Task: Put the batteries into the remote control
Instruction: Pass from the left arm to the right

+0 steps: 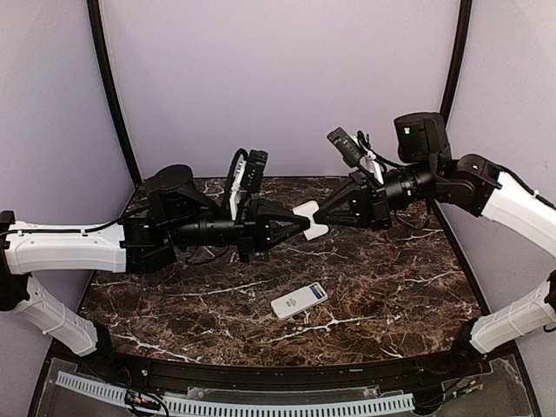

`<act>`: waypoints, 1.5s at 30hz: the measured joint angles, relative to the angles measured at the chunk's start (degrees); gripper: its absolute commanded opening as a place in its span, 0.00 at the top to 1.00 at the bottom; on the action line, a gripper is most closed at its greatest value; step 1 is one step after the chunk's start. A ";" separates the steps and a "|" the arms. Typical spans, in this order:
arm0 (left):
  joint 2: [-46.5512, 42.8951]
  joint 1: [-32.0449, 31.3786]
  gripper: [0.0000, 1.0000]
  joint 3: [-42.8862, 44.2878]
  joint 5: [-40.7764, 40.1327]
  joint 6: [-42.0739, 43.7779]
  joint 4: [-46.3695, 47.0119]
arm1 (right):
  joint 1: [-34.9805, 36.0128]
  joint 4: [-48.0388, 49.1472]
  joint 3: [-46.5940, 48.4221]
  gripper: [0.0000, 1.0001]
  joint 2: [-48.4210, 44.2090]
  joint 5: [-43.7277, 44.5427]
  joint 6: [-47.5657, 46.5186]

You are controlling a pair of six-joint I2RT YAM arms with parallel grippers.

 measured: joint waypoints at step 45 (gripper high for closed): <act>44.94 4.70 1.00 19.19 -0.74 -40.22 -6.99 | -17.00 -9.81 -18.27 0.41 -2.60 27.74 17.38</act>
